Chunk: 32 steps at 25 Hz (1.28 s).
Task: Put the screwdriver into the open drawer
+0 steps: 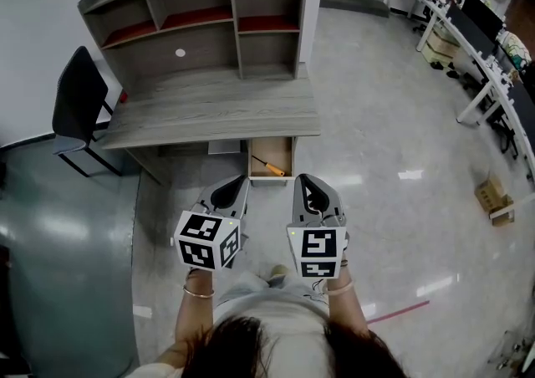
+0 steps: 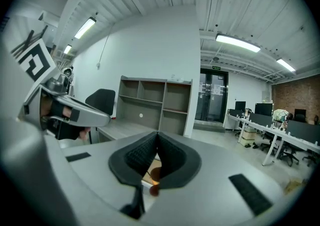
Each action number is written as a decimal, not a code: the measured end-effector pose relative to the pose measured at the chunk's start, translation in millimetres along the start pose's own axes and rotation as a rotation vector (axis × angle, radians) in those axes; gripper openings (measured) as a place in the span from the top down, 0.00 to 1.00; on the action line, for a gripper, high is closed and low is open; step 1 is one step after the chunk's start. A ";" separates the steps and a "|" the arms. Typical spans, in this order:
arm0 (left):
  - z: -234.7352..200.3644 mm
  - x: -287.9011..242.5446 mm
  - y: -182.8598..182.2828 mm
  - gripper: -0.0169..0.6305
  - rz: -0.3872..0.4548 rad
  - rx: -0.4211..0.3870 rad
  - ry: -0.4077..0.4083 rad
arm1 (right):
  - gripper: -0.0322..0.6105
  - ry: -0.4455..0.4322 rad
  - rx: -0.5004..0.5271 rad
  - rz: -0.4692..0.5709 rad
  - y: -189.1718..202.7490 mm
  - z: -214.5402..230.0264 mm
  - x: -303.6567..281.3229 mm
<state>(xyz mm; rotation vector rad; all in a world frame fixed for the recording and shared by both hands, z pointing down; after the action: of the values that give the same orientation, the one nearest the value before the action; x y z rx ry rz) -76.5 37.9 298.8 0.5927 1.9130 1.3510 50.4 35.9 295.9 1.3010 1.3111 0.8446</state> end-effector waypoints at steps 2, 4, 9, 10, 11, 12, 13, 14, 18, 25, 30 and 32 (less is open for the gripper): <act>-0.8 3.5 -0.8 0.95 0.002 0.005 -0.001 | 0.91 -0.001 0.006 -0.001 -2.5 -2.0 2.3; -1.5 6.3 -0.7 0.95 0.005 0.007 0.000 | 0.91 -0.001 0.009 -0.002 -3.5 -4.1 4.5; -3.4 7.8 -0.9 0.95 0.011 0.015 0.015 | 0.91 0.006 0.017 -0.008 -5.5 -6.9 7.3; -3.6 7.9 -0.7 0.95 0.011 0.015 0.018 | 0.91 0.007 0.018 -0.009 -5.7 -7.6 8.0; -3.8 8.1 -0.6 0.95 0.010 0.016 0.022 | 0.91 0.009 0.019 -0.011 -5.8 -8.4 8.6; -4.1 8.3 -0.4 0.95 0.009 0.016 0.026 | 0.91 0.011 0.020 -0.014 -5.8 -9.2 8.9; -4.5 8.6 -0.3 0.95 0.009 0.016 0.031 | 0.91 0.014 0.021 -0.017 -5.8 -10.0 9.0; -5.0 9.0 -0.1 0.95 0.008 0.016 0.035 | 0.91 0.018 0.022 -0.018 -5.9 -11.0 9.0; -7.8 11.9 2.5 0.95 0.002 0.017 0.046 | 0.91 0.028 0.021 -0.021 -6.0 -15.6 10.1; -14.4 17.0 5.3 0.95 -0.012 0.009 0.073 | 0.91 0.059 0.017 -0.031 -4.1 -22.6 9.5; -16.7 18.7 5.0 0.95 -0.012 0.005 0.090 | 0.91 0.061 0.010 -0.041 -4.5 -27.2 9.7; -18.4 20.0 5.0 0.95 -0.012 0.001 0.096 | 0.91 0.063 0.008 -0.039 -6.2 -30.0 9.4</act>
<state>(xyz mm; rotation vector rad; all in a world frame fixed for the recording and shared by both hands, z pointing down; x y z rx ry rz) -103.6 42.5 301.4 0.5249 1.9902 1.3934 21.5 49.6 294.0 1.2594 1.3865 0.8603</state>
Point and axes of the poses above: the fingertips, and each gripper's own axes: x backward along the fingers, z to its right, y out of its underside, the point moved 2 cm from there along x, backward along the fingers, and after that the axes turned 11 degrees about y, right-handed, at the moved point
